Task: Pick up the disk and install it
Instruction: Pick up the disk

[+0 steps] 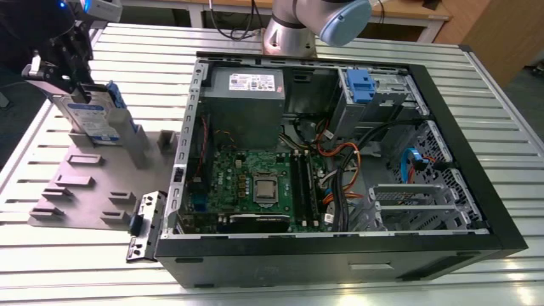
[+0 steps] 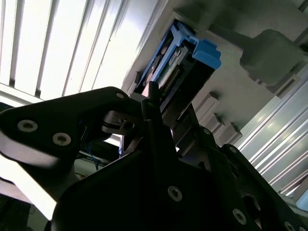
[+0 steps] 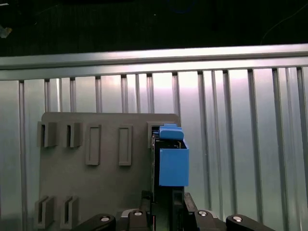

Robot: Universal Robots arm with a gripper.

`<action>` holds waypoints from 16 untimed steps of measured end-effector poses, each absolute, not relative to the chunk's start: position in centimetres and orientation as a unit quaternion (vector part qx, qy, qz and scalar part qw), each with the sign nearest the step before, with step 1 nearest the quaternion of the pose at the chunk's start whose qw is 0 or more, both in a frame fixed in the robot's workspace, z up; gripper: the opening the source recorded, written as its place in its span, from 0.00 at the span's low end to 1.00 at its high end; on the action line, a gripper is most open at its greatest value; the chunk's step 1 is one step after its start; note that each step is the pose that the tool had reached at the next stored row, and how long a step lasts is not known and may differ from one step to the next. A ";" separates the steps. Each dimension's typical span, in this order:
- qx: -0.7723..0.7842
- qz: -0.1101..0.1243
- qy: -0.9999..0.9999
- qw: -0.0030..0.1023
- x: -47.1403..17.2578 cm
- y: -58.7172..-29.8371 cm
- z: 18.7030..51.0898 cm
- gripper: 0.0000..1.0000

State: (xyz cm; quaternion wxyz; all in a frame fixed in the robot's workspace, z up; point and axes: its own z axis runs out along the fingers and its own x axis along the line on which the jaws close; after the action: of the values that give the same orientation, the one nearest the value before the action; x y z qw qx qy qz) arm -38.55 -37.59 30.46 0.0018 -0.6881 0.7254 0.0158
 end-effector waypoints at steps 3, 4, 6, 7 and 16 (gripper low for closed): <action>-0.691 0.016 0.723 0.002 -38.6 -37.6 30.5 0.35; -0.691 0.016 0.723 0.002 -38.6 -37.6 30.5 0.35; -0.691 0.016 0.722 0.002 -38.6 -37.6 30.5 0.35; -0.691 0.016 0.722 0.002 -38.6 -37.6 30.5 0.35; -0.694 0.016 0.720 0.002 -38.6 -37.6 30.5 0.35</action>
State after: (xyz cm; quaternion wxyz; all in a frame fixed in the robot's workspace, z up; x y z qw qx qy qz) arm -38.55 -37.59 30.46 0.0016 -0.6943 0.7195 0.0158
